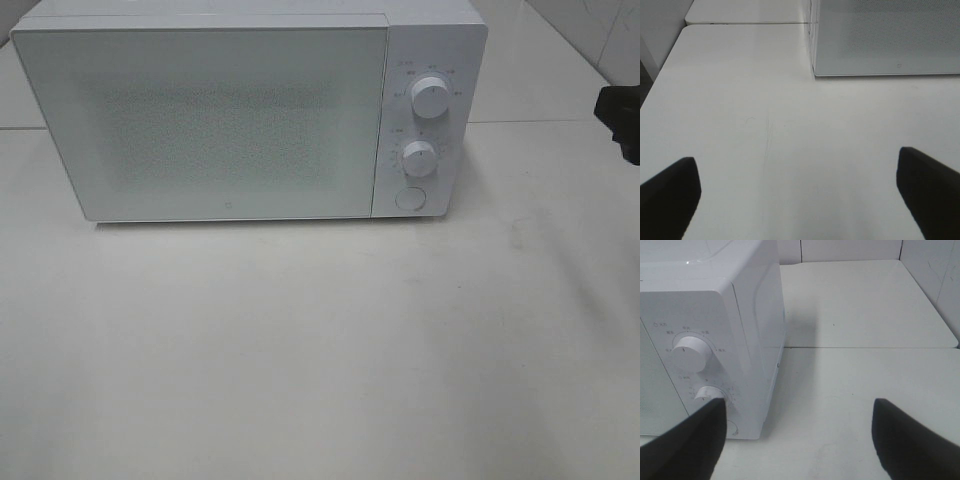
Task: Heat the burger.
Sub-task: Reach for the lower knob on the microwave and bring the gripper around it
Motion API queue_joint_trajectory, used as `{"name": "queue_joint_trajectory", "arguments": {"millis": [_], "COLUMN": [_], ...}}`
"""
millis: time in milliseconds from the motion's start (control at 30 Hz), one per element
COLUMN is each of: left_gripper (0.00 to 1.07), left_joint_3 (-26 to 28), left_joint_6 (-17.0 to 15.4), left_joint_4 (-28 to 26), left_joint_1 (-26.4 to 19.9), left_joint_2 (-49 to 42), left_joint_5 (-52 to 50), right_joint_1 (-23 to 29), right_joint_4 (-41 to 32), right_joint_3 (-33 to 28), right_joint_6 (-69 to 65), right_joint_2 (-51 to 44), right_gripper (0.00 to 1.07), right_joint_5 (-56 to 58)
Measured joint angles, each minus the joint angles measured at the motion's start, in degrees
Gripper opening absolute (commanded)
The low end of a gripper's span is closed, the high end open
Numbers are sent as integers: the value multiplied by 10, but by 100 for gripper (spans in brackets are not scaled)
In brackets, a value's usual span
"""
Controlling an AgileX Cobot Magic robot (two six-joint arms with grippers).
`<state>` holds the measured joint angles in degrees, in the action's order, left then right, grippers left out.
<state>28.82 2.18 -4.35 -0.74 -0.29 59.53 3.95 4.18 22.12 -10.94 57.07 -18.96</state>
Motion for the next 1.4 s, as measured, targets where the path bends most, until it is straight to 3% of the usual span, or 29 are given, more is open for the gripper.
{"name": "queue_joint_trajectory", "arguments": {"millis": [267, 500, 733, 833, 900, 933, 1000, 1100, 1167, 1400], "left_gripper": [100, 100, 100, 100, 100, 100, 100, 100, 100, 100], "left_joint_3": [0, 0, 0, 0, 0, 0, 0, 0, 0, 0], "left_joint_6": [0, 0, 0, 0, 0, 0, 0, 0, 0, 0], "left_joint_4": [0, 0, 0, 0, 0, 0, 0, 0, 0, 0], "left_joint_1": [0, 0, 0, 0, 0, 0, 0, 0, 0, 0], "left_joint_2": [0, 0, 0, 0, 0, 0, 0, 0, 0, 0], "left_joint_5": [0, 0, 0, 0, 0, 0, 0, 0, 0, 0], "right_joint_1": [0, 14, 135, 149, 213, 213, 261, 274, 327, 394], "right_joint_4": [-23, -117, -250, -266, -332, -332, -384, -397, -454, -526], "right_joint_3": [-38, -74, -87, -87, -87, -87, -87, -87, -87, -71], "right_joint_6": [23, 90, 201, 210, 237, 237, 251, 254, 256, 267], "right_joint_2": [68, 131, 202, 212, 248, 248, 272, 281, 312, 343], "right_gripper": [76, 76, 76, 76, 76, 76, 76, 76, 76, 76], "right_joint_5": [-102, -206, -297, -308, -359, -359, -392, -402, -439, -461]}}
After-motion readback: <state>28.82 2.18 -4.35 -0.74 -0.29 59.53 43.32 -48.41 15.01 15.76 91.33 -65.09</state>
